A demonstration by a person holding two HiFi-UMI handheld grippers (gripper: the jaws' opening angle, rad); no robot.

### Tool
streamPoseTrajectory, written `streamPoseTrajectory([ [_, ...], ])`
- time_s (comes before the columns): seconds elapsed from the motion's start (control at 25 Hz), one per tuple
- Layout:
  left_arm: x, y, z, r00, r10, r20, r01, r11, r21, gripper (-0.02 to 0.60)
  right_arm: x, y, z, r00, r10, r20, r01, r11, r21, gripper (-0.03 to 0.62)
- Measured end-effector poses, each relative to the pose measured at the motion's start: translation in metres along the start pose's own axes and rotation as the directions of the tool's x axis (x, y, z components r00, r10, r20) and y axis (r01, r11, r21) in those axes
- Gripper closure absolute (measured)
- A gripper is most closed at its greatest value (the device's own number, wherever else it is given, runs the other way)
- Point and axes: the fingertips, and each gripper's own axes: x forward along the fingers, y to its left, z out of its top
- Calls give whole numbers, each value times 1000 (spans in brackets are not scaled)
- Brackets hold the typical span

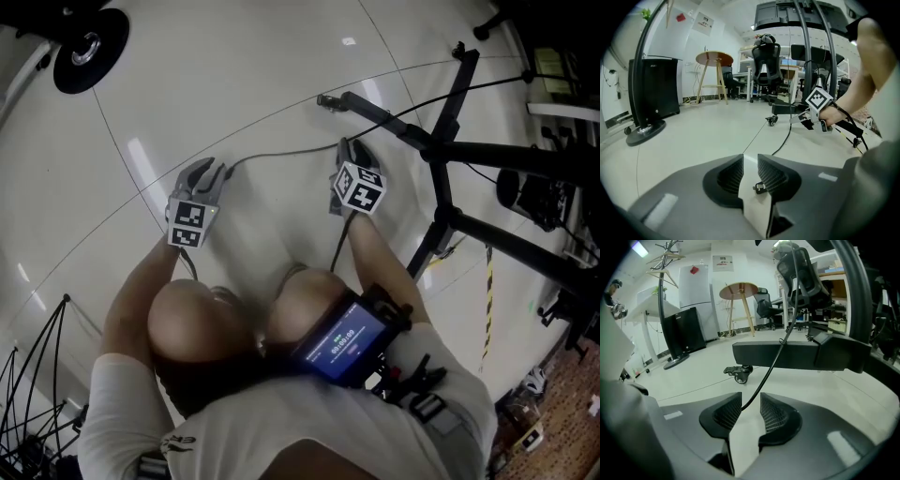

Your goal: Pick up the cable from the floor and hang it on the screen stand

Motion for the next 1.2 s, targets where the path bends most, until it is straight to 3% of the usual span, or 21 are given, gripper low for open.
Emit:
streamPoseTrajectory([
  [0.08, -4, 3, -1, 1000, 6, -2, -6, 1000, 1, 486, 5, -3, -1, 1000, -15, -5, 15, 1000, 23, 461],
  [0.2, -5, 4, 1, 1000, 7, 6, -7, 1000, 10, 485, 5, -7, 5, 999, -35, 4, 35, 999, 36, 516],
  [0.4, 1, -3, 11, 1000, -15, 20, 15, 999, 32, 482, -9, 2, 21, 999, -13, 52, 11, 999, 36, 560],
  [0.8, 13, -25, 38, 993, -78, 93, 71, 994, 79, 480, -48, 34, 60, 983, 77, 168, -70, 996, -50, 565],
  [1.2, 3, -3, 81, 982, -47, 181, 34, 997, 74, 480, -89, 73, 135, 940, 160, 302, -118, 981, -153, 565],
])
